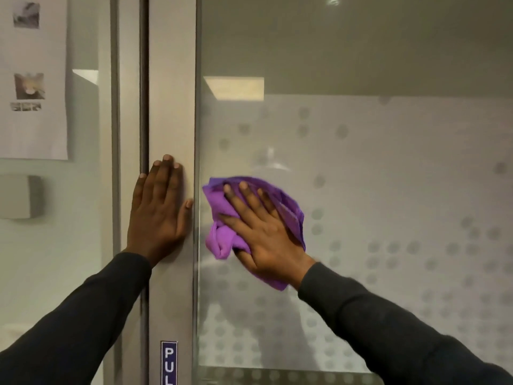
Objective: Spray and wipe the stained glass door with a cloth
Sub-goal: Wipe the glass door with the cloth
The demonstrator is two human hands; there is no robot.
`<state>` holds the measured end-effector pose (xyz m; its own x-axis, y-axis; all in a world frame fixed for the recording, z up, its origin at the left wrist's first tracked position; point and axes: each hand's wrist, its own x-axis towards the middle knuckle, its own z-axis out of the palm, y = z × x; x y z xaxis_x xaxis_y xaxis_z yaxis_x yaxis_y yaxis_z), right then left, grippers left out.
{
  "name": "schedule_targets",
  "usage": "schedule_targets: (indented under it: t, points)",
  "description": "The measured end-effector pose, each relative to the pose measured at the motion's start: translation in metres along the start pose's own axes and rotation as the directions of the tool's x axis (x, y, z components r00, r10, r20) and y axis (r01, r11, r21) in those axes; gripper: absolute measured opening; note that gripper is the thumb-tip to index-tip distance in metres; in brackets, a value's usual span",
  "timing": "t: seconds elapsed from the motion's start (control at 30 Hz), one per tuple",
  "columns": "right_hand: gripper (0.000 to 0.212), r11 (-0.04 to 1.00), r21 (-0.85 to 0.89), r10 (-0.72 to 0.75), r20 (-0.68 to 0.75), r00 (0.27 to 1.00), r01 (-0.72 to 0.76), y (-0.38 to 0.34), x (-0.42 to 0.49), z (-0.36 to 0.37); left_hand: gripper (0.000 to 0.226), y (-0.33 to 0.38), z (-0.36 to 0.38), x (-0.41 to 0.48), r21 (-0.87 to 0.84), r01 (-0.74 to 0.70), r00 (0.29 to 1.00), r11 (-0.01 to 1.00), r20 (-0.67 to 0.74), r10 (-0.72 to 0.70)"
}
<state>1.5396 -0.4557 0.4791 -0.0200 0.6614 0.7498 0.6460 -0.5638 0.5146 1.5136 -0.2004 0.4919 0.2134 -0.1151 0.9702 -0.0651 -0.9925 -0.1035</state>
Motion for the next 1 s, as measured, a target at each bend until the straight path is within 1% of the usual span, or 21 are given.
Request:
schedule_targets:
  t: [0.13, 0.2, 0.23, 0.3, 0.37, 0.4, 0.47, 0.5, 0.57, 0.6, 0.67, 0.7, 0.73, 0.77, 0.8, 0.83, 0.87, 0.9, 0.93, 0.97, 1.0]
  points:
    - [0.068, 0.987, 0.152, -0.065, 0.145, 0.987, 0.042, -0.04, -0.047, 0.011, 0.073, -0.001, -0.001, 0.0, 0.006, -0.012, 1.0, 1.0, 0.004, 0.012]
    - [0.067, 0.961, 0.278, -0.07, 0.236, 0.969, 0.002, -0.057, -0.07, 0.009, 0.073, -0.001, -0.002, 0.0, 0.012, -0.009, 1.0, 1.0, 0.013, 0.009]
    - [0.065, 0.932, 0.359, -0.061, 0.296, 0.953, -0.051, -0.065, -0.08, 0.006, 0.073, -0.001, -0.003, 0.0, 0.013, -0.007, 1.0, 1.0, 0.021, 0.007]
    - [0.058, 0.842, 0.505, -0.048, 0.417, 0.908, -0.188, -0.077, -0.093, -0.009, 0.073, 0.0, -0.004, -0.001, 0.012, -0.005, 1.0, 1.0, 0.03, 0.004]
    - [0.055, 0.743, 0.592, -0.025, 0.49, 0.871, -0.311, -0.08, -0.096, -0.031, 0.073, 0.002, -0.004, -0.001, 0.013, 0.0, 1.0, 1.0, 0.027, 0.0]
    - [0.051, 0.684, 0.612, 0.02, 0.527, 0.85, -0.396, -0.077, -0.093, -0.045, 0.073, 0.002, -0.004, -0.001, 0.011, 0.002, 1.0, 1.0, 0.026, -0.002]
    - [0.036, 0.537, 0.593, 0.148, 0.634, 0.759, -0.6, -0.063, -0.084, -0.076, 0.073, 0.001, -0.004, -0.001, 0.004, 0.003, 1.0, 1.0, 0.029, -0.003]
    - [0.028, 0.458, 0.578, 0.2, 0.674, 0.712, -0.675, -0.054, -0.079, -0.091, 0.073, 0.001, -0.004, -0.001, 0.002, 0.006, 1.0, 1.0, 0.031, -0.006]
    - [0.015, 0.312, 0.56, 0.31, 0.703, 0.64, -0.767, -0.033, -0.071, -0.117, 0.074, 0.002, -0.003, -0.001, -0.005, 0.01, 0.999, 1.0, 0.037, -0.01]
    - [0.015, 0.255, 0.556, 0.372, 0.699, 0.611, -0.791, -0.021, -0.067, -0.128, 0.074, 0.002, -0.003, -0.001, -0.01, 0.009, 0.999, 1.0, 0.039, -0.008]
    - [0.022, 0.176, 0.559, 0.517, 0.648, 0.559, -0.81, 0.002, -0.061, -0.149, 0.074, 0.002, -0.002, -0.001, -0.017, 0.002, 0.999, 1.0, 0.04, -0.002]
    - [0.025, 0.172, 0.563, 0.595, 0.595, 0.541, -0.808, 0.013, -0.058, -0.158, 0.074, 0.002, -0.002, -0.001, -0.021, 0.002, 0.999, 1.0, 0.038, -0.001]
    - [0.025, 0.201, 0.559, 0.673, 0.518, 0.528, -0.805, 0.024, -0.058, -0.166, 0.074, 0.002, -0.002, -0.001, -0.024, 0.005, 0.999, 1.0, 0.037, -0.005]
    - [0.024, 0.256, 0.536, 0.752, 0.413, 0.514, -0.804, 0.033, -0.059, -0.171, 0.074, 0.002, -0.001, -0.001, -0.025, 0.01, 0.999, 1.0, 0.037, -0.009]
    - [0.026, 0.328, 0.5, 0.823, 0.266, 0.502, -0.802, 0.037, -0.061, -0.174, 0.074, 0.001, -0.001, -0.002, -0.025, 0.014, 0.999, 1.0, 0.037, -0.013]
    - [0.032, 0.401, 0.458, 0.87, 0.079, 0.486, -0.793, 0.037, -0.062, -0.176, 0.074, 0.001, 0.0, -0.002, -0.024, 0.016, 0.999, 1.0, 0.036, -0.015]
    - [0.041, 0.469, 0.443, 0.875, -0.115, 0.471, -0.764, 0.033, -0.063, -0.173, 0.074, 0.001, 0.0, -0.002, -0.024, 0.018, 0.999, 1.0, 0.033, -0.017]
    - [0.047, 0.522, 0.455, 0.852, -0.259, 0.454, -0.721, 0.026, -0.064, -0.167, 0.074, 0.001, 0.001, -0.001, -0.022, 0.019, 0.999, 1.0, 0.031, -0.018]
    - [0.05, 0.553, 0.462, 0.833, -0.334, 0.441, -0.694, 0.02, -0.066, -0.157, 0.074, 0.001, 0.002, -0.002, -0.022, 0.02, 0.999, 1.0, 0.028, -0.019]
    - [0.052, 0.559, 0.455, 0.829, -0.344, 0.441, -0.694, 0.015, -0.066, -0.143, 0.074, 0.001, 0.002, -0.002, -0.022, 0.02, 1.0, 1.0, 0.025, -0.019]
    - [0.058, 0.543, 0.414, 0.839, -0.297, 0.456, -0.731, 0.011, -0.068, -0.127, 0.074, 0.001, 0.002, -0.002, -0.023, 0.019, 1.0, 1.0, 0.022, -0.018]
